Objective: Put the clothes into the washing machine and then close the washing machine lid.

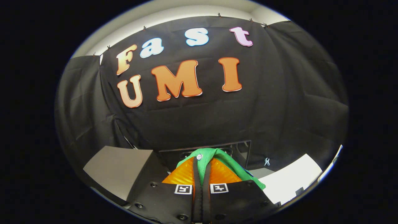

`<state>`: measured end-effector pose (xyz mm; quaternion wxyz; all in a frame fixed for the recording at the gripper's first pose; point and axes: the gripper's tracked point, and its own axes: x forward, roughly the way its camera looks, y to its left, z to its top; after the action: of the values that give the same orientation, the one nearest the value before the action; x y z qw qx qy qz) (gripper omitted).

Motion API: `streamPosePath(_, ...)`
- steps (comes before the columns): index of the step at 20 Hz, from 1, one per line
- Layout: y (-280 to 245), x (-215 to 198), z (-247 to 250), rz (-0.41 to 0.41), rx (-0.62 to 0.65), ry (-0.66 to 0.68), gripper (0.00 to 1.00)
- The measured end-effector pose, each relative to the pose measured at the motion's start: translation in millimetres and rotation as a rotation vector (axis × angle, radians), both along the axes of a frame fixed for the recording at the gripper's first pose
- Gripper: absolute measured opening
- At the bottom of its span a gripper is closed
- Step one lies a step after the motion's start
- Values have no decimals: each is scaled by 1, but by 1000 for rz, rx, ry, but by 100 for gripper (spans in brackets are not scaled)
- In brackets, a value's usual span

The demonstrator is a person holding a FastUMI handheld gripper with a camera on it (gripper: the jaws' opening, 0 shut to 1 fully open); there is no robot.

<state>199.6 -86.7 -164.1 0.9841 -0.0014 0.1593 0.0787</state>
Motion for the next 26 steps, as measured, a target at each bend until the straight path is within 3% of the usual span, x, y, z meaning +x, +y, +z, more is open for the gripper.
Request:
streamPosePath(12, -15, 34, -142, 7, -59, 182, 8)
streamPosePath(26, -12, 41, -305, 20, -173, 425, 8)
